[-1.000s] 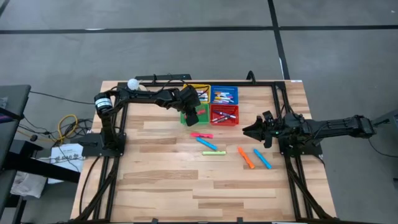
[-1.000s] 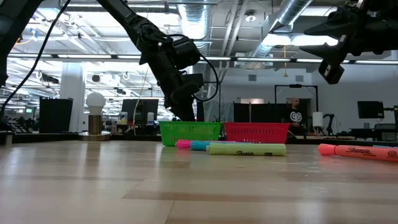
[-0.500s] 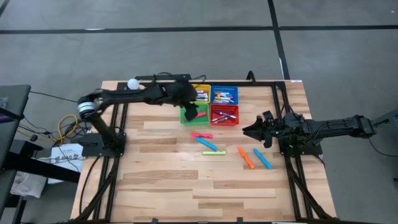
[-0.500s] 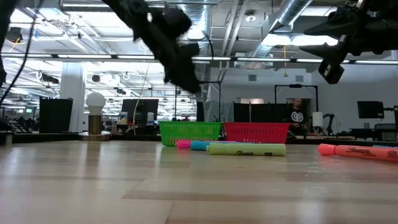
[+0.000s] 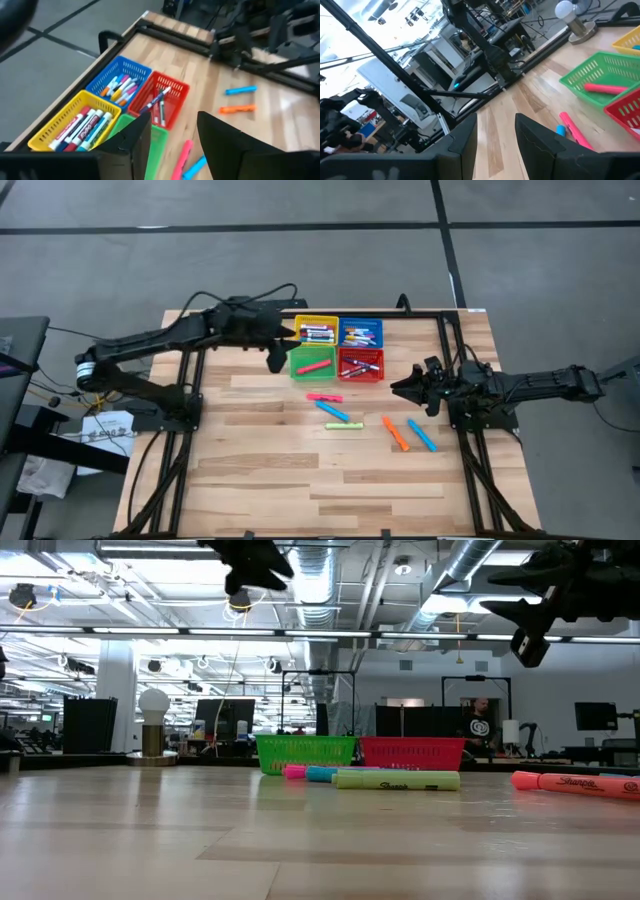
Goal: Pick & Place Markers
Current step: Put the large green highlighter pen into the green bin
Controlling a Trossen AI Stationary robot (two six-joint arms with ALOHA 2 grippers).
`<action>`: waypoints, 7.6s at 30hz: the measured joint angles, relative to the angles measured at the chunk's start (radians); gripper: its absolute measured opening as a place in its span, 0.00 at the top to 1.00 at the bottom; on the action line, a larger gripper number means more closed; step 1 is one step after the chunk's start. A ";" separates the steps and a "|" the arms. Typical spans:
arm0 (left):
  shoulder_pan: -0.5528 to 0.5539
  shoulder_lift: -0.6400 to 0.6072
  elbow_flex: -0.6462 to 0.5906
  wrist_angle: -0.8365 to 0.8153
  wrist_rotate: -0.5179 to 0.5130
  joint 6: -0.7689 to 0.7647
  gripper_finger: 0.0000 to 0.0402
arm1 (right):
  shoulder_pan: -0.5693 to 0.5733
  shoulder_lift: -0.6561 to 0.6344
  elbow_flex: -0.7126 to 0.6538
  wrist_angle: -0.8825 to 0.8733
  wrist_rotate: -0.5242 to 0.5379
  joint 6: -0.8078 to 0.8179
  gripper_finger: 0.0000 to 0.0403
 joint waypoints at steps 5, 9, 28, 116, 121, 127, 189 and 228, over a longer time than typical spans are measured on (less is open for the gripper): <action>-0.027 -0.064 -0.005 -0.004 -0.006 -0.016 0.62 | 0.000 0.001 0.000 0.001 0.000 0.000 0.70; -0.040 -0.136 -0.087 0.033 -0.007 -0.018 0.64 | 0.001 0.001 0.000 0.008 0.000 -0.001 0.69; -0.096 -0.679 -0.788 0.405 -0.007 -0.142 0.70 | 0.032 0.359 0.273 -0.071 -0.008 -0.131 0.70; -0.094 -0.841 -0.968 0.423 -0.007 -0.151 0.71 | 0.177 1.424 1.002 -0.952 -0.012 -0.270 0.82; -0.094 -0.840 -0.968 0.423 -0.007 -0.151 0.71 | 0.185 1.410 1.119 -1.105 -0.027 -0.325 0.82; -0.094 -0.837 -0.968 0.423 -0.007 -0.151 0.71 | 0.188 1.406 1.309 -1.224 -0.053 -0.410 0.82; -0.094 -0.811 -0.968 0.425 -0.008 -0.150 0.71 | -0.254 1.628 1.723 -1.174 0.022 -0.963 0.81; -0.094 -0.809 -0.968 0.431 -0.008 -0.151 0.71 | -0.275 1.800 1.723 -1.205 0.016 -0.994 0.81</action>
